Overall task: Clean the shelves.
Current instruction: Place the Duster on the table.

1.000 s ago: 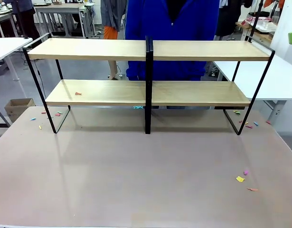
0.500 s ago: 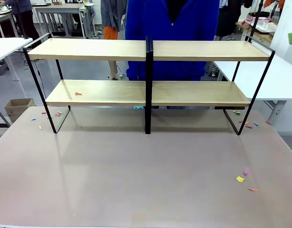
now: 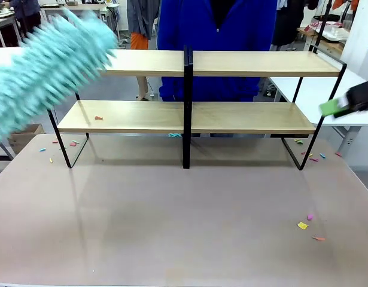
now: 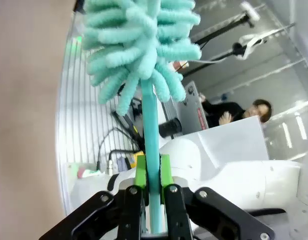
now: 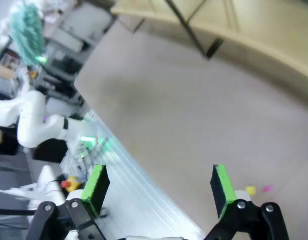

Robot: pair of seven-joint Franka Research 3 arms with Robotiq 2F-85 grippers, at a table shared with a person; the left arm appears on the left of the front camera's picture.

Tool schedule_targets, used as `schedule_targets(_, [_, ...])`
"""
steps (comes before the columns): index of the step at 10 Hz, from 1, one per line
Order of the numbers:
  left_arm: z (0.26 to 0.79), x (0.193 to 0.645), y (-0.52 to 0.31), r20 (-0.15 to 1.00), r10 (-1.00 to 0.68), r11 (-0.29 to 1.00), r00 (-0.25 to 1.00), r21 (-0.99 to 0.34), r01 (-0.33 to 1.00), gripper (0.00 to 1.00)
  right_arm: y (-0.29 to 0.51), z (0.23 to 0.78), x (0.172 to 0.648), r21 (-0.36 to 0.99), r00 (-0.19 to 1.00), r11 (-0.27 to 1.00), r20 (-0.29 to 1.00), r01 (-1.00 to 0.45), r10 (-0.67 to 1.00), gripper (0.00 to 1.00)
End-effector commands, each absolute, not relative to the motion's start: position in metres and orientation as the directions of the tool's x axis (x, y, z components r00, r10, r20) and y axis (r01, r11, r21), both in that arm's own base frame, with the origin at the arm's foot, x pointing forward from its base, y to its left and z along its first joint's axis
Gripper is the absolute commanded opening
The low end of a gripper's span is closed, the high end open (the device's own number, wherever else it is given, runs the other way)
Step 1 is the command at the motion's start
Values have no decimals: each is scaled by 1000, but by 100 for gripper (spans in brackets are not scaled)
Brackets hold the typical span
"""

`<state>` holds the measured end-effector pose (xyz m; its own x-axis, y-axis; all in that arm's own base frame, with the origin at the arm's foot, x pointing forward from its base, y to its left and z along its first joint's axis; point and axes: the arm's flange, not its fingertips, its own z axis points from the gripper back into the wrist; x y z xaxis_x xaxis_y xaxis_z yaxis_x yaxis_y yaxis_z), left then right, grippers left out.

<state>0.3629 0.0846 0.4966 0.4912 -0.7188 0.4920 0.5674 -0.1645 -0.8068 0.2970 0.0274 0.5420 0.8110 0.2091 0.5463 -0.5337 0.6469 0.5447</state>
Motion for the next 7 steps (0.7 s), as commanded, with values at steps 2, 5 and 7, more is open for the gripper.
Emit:
schedule_targets(2, [458, 394, 26, 319, -851, -60, 417, -848, 527, 12, 8, 437, 308, 829, 994, 548, 87, -111, 69, 100])
schedule_targets(5, [432, 399, 7, 296, -858, -72, 419, -878, 473, 12, -1, 440, 329, 813, 987, 559, 138, -164, 88, 100])
schedule_targets(7, [432, 399, 7, 296, -858, -72, 419, -878, 473, 12, -1, 440, 329, 813, 987, 559, 138, -164, 88, 100])
